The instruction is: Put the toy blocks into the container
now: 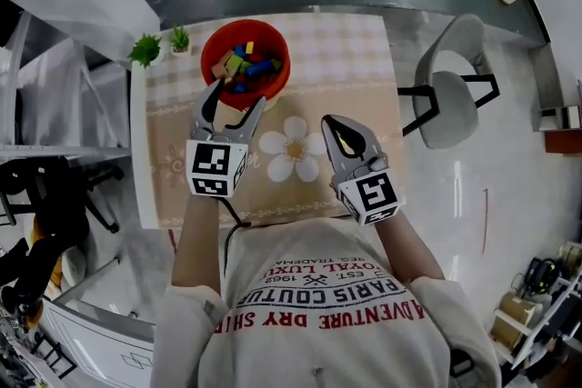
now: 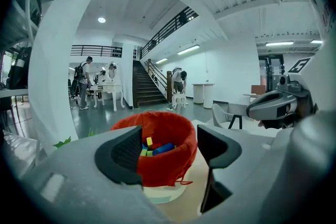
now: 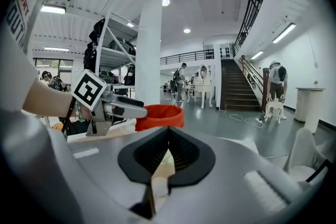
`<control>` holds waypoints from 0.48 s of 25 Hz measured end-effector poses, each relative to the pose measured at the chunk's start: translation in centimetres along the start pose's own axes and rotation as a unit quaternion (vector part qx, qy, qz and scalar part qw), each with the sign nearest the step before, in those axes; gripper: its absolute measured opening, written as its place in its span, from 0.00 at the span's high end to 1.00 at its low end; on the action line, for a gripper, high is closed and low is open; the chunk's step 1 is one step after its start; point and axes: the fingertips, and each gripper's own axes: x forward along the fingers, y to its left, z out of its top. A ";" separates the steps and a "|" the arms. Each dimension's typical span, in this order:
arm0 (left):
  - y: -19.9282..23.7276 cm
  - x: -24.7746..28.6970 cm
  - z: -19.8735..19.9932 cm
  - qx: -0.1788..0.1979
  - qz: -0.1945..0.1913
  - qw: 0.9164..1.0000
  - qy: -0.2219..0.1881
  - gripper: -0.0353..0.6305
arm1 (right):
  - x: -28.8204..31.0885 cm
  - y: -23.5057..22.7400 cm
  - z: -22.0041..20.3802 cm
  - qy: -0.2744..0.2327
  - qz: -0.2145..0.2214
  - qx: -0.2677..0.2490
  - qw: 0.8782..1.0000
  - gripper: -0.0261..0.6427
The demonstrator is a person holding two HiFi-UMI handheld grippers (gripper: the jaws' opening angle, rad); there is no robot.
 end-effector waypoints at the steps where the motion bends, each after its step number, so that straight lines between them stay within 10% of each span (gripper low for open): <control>1: -0.6 -0.1 0.3 0.002 0.001 1.000 -0.004 0.46 | -0.4 -0.2 -0.1 -0.001 0.002 -0.002 1.000 0.96; 12: -12.3 2.2 1.5 0.012 -0.045 0.999 -0.009 0.46 | -6.7 -6.7 -2.2 0.005 -0.009 0.016 1.000 0.96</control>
